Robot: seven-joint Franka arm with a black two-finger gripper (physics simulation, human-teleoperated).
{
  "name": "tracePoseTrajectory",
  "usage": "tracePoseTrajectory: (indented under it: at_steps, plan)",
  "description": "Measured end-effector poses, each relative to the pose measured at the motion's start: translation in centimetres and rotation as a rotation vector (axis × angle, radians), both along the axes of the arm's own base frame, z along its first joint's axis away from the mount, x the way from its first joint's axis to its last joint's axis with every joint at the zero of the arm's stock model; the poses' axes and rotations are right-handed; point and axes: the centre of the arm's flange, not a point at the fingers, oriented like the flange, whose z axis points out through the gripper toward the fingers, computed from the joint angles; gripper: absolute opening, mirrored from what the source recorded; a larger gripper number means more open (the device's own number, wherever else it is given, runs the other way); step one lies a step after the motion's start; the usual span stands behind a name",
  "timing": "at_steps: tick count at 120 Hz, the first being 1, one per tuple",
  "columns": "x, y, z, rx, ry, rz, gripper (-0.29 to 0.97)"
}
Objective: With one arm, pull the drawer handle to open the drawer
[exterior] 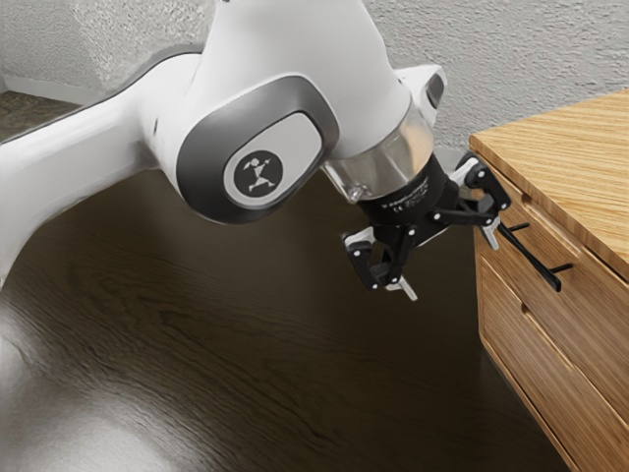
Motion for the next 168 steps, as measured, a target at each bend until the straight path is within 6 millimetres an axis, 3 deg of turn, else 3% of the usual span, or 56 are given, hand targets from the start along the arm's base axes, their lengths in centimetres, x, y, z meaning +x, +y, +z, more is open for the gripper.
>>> tracePoseTrajectory:
  at_steps: [74, 104, 158, 168]
  plan:
    - [1.6, -2.2, 0.0, -0.009, -0.073, -0.079, 0.63]
    - [2.4, -1.5, 0.0, -0.002, -0.082, -0.077, 0.4]
    - [3.5, -2.3, -0.9, 0.01, -0.078, -0.095, 0.31]
    - [3.5, -2.4, -0.9, 0.013, -0.08, -0.099, 0.23]
